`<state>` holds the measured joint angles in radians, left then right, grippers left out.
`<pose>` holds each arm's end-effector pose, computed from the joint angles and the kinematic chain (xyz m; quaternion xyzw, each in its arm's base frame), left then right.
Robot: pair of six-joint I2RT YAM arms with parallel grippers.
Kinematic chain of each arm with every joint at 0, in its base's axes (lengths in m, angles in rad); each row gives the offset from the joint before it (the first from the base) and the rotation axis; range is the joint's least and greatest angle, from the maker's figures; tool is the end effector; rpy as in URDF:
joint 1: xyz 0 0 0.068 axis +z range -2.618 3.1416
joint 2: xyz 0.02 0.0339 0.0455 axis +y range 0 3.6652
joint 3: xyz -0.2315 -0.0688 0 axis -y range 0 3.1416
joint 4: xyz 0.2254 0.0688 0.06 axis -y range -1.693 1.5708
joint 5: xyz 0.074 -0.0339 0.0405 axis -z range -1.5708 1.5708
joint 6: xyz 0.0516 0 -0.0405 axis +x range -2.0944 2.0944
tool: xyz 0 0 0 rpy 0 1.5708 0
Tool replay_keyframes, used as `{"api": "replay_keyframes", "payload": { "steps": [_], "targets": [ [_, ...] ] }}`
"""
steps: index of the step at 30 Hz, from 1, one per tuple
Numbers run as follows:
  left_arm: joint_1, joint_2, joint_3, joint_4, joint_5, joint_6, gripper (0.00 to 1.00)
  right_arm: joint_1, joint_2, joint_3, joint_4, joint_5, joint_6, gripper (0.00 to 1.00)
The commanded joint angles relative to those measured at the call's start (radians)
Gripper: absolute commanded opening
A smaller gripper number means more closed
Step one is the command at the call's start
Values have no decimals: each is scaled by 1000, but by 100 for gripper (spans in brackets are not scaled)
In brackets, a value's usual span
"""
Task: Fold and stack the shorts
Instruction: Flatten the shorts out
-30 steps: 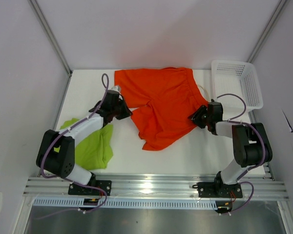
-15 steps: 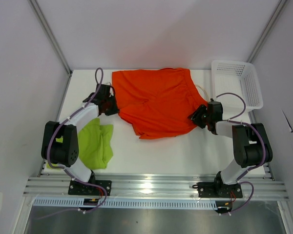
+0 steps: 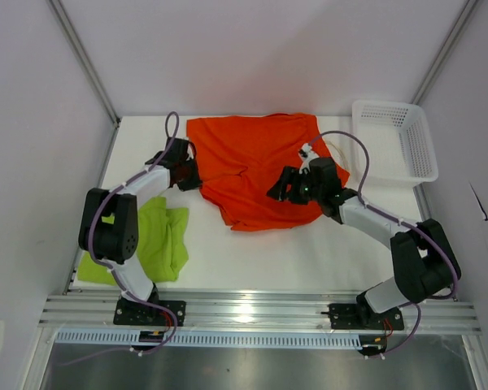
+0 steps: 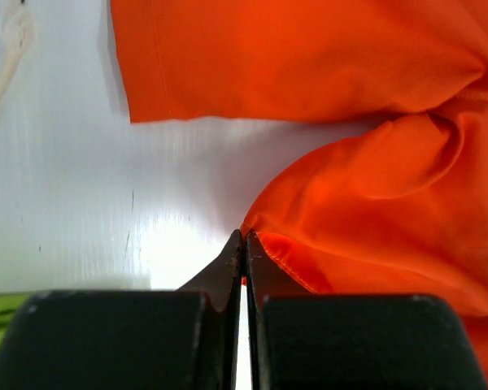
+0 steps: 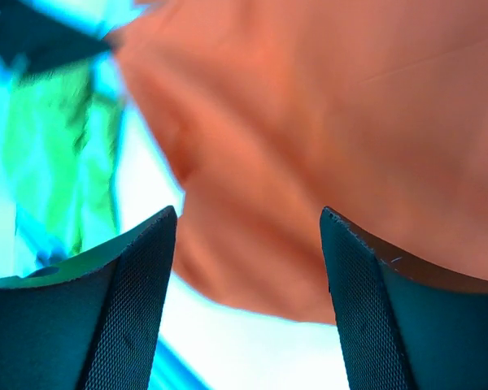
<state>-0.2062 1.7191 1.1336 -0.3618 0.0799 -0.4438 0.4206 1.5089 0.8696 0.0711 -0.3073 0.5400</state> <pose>0.3402 -0.0754 0.1661 -0.1006 0.9458 -0.1339 0.2783 0.2914 0.1474 0.1919 -0.0217 0.8695 0.3385 0.3592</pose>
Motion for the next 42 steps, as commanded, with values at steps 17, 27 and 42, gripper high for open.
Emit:
{"api": "replay_keyframes", "payload": {
  "steps": [17,27,42],
  "targets": [
    [7,184,157,1,-51,62,0,349,138,94,10,-95,14,81],
    [7,171,149,14,-25,73,0,428,203,258,-185,203,-297,80],
    [7,237,224,-20,23,119,0,486,209,285,-129,257,-812,78]
  ]
}}
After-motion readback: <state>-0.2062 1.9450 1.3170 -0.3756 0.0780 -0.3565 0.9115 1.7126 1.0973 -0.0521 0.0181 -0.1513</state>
